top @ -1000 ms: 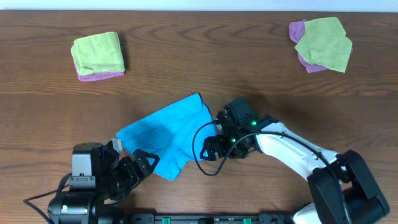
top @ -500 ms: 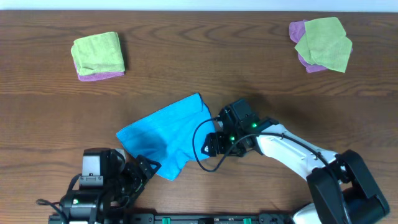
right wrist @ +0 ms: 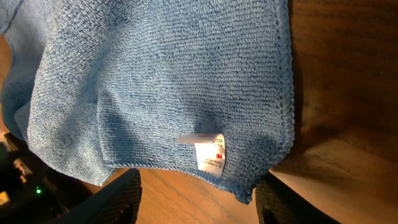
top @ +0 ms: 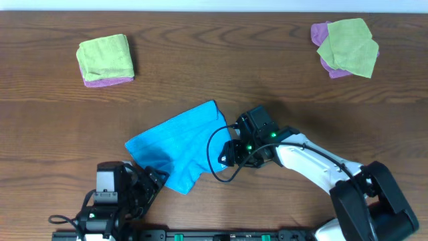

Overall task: Fold the cloth
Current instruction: 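Grasp the left end of the blue cloth with the left gripper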

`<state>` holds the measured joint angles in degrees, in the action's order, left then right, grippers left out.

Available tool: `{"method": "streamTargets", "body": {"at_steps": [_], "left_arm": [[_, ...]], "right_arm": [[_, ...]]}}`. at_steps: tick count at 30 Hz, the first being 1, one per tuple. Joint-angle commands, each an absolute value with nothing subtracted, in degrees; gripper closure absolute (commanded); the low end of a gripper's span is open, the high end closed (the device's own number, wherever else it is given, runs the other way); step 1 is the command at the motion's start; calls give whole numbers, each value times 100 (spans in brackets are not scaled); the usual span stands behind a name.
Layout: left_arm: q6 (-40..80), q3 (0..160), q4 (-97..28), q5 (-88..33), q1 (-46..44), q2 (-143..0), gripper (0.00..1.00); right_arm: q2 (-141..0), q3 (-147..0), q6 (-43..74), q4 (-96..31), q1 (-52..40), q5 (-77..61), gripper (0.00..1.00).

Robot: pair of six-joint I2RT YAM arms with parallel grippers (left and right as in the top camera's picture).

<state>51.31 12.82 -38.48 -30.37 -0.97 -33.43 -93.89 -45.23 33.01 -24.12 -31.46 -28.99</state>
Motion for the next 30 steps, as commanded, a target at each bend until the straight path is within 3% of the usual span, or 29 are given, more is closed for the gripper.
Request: {"method": "streamTargets", "body": {"at_steps": [1, 5, 8, 9, 13, 15, 17, 18, 24, 30], "left_arm": [[5166, 1033, -3605, -2853, -117, -3343, 25], [5249, 937, -3330, -2808, -117, -3347, 50], [5227, 937, -3094, -2757, -117, -3347, 88], [5231, 937, -3017, -2738, -117, -3347, 94], [5229, 937, -2908, -2683, -117, -3347, 94], [5229, 937, -2906, -2683, -117, -3347, 94], [5203, 937, -2746, -2687, -117, -3347, 94], [5186, 937, -2545, -2687, -117, -3347, 94], [5459, 1107, -1358, -2720, -113, -3350, 94], [5332, 1522, -1468, -2617, -102, -3514, 94]], "right_arm": [[-9343, -4484, 3385, -2401, -3157, -3009, 42], [-9343, -4484, 3382, -2397, -3157, -3022, 45], [-9343, -4484, 3382, -2351, -3157, -2974, 51], [-9343, -4484, 3382, -2333, -3157, -2947, 52], [-9343, -4484, 3382, -2305, -3157, -2847, 55], [-9343, -4484, 3380, -2290, -3157, -2845, 62], [-9343, -4484, 3356, -2185, -3157, -2840, 80], [-9343, -4484, 3323, -2102, -3157, -2818, 98], [-9325, -4488, 3308, -1699, -3048, -2689, 99], [-9065, -4491, 3205, -1874, -2659, -2421, 99]]}}
